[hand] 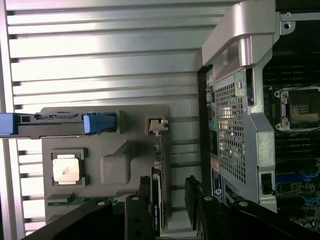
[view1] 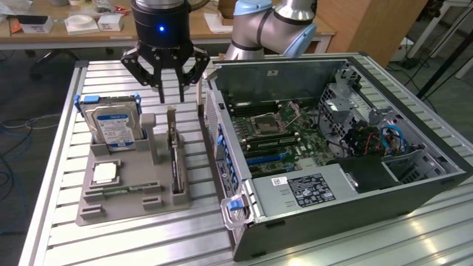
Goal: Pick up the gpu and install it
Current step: 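Pick up the gpu and move the gpu toward the slot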
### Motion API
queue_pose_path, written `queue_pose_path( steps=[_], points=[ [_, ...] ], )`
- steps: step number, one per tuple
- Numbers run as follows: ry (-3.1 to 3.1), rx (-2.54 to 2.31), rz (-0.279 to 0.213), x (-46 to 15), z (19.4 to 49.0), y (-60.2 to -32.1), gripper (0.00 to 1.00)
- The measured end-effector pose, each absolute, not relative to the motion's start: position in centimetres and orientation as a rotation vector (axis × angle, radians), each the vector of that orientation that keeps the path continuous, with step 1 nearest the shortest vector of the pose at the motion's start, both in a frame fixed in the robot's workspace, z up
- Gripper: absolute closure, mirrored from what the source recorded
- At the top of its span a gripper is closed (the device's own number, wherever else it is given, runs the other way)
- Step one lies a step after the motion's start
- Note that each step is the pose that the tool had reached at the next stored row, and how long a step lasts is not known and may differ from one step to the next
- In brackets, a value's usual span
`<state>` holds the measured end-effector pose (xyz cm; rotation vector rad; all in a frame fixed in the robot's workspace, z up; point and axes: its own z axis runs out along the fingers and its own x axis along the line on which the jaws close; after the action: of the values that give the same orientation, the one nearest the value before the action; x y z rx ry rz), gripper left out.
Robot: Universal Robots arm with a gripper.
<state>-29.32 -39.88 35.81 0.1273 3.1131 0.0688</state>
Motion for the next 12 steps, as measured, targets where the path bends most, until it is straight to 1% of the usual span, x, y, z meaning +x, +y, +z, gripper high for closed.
queue_pose_path(
  steps=[12],
  points=[
    [3.113, 0.127, 0.069, -29.3, 34.3, -39.9, 0.59]
  ],
)
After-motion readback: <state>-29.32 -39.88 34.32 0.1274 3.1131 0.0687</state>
